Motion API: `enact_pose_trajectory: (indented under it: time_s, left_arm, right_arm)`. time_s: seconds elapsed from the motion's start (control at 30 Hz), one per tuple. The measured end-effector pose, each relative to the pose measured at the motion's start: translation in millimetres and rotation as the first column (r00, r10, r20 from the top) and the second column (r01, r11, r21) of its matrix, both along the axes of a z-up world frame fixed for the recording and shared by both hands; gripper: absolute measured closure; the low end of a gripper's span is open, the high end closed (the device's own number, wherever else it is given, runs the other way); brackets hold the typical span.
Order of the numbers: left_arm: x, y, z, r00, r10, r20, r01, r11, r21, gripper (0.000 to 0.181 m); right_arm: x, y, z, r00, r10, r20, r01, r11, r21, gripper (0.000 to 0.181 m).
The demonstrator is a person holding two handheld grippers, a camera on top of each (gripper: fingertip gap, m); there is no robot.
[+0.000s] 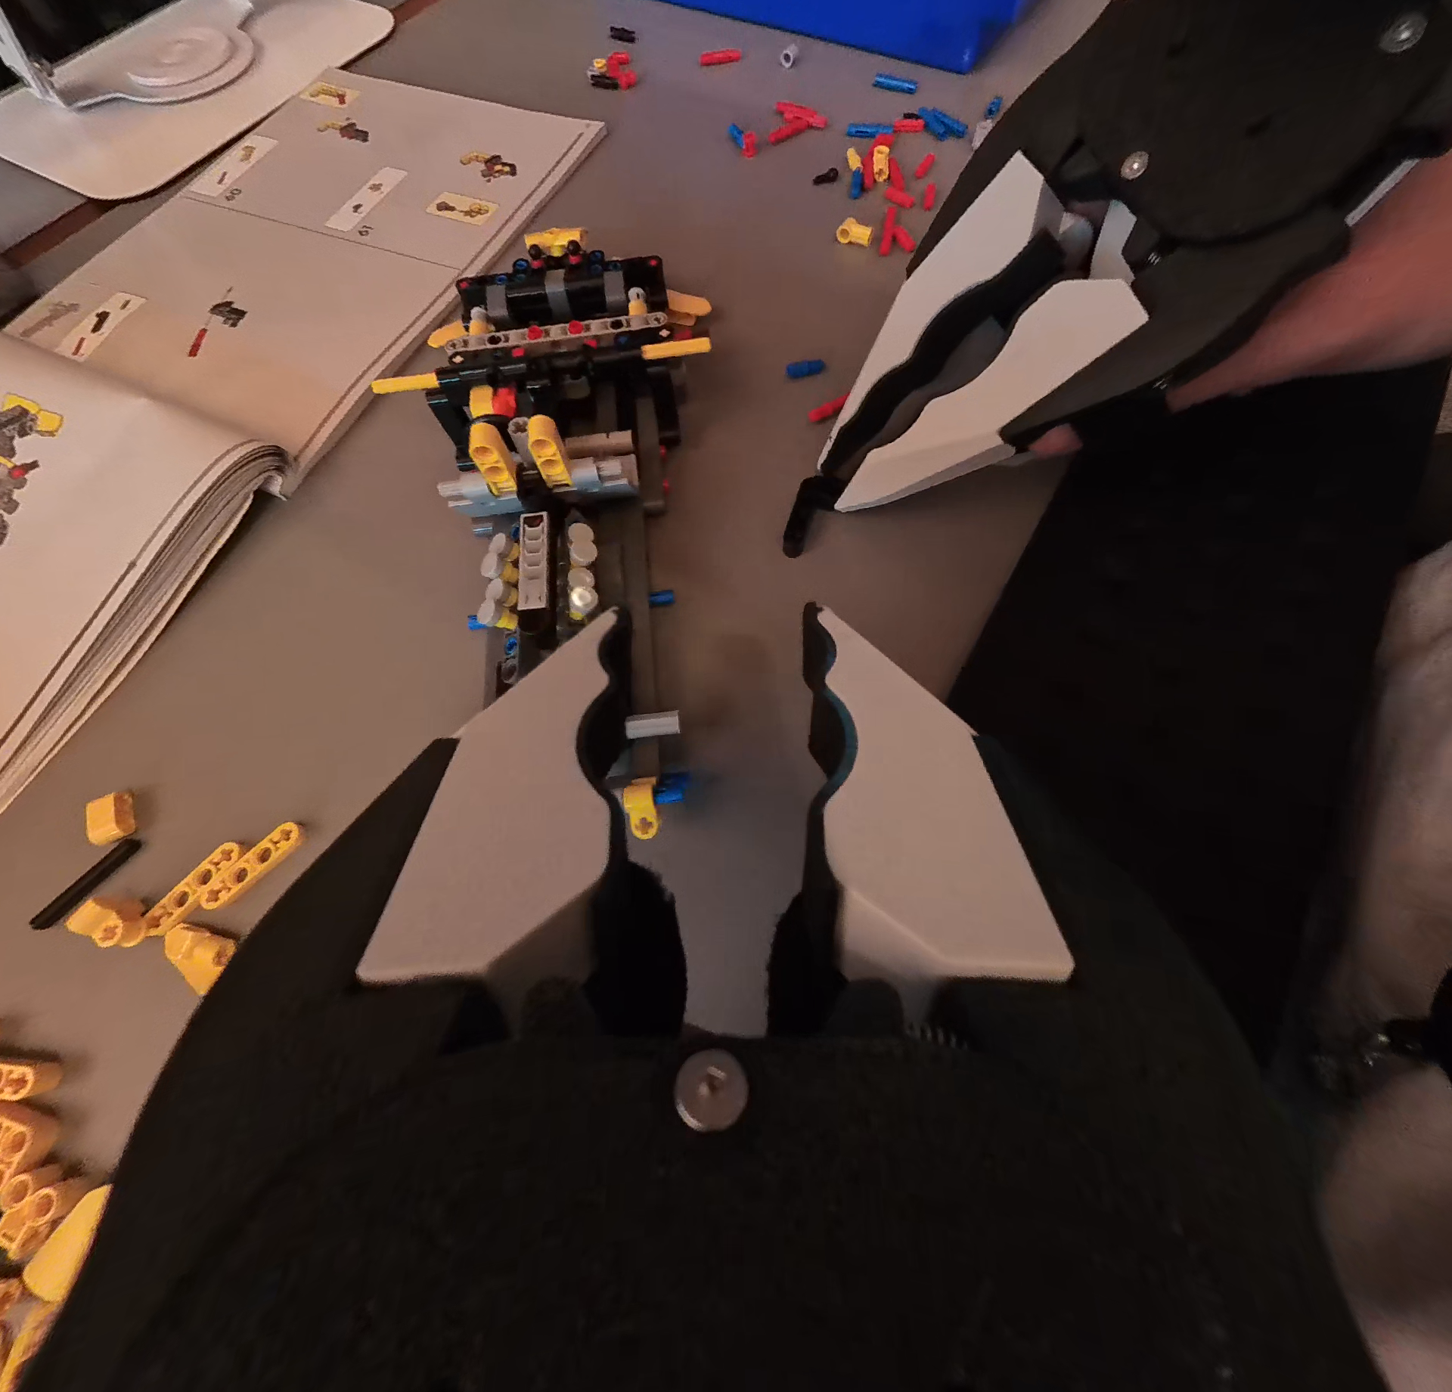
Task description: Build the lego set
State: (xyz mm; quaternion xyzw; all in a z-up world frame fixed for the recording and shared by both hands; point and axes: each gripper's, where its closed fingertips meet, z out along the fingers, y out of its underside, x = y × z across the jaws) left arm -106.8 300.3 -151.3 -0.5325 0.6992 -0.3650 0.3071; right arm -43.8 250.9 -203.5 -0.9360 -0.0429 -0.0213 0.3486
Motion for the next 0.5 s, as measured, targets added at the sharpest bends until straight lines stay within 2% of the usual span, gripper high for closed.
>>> enact_pose_trajectory:
  time_s: [0.27,0.33,0.5]
  left_arm:
    - [2.5,-1.6,-3.1,1.000,0.008,-0.014,-0.008,1.000,-0.003,0.136]
    - [6.6,2.3,-10.7,0.998,0.027,-0.059,-0.026,1.000,0.014,0.136]
    - [16.9,-19.5,-28.3,0.981,-0.054,-0.184,0.048,0.998,-0.035,0.136]
  right_arm:
    - [5.3,-2.5,1.9,1.000,-0.025,-0.014,0.025,1.000,0.012,0.168]
    - [7.2,-5.2,2.5,0.999,-0.028,-0.020,0.029,0.999,0.016,0.167]
    - [8.5,-12.7,12.6,0.994,-0.041,-0.104,0.050,0.995,0.083,0.165]
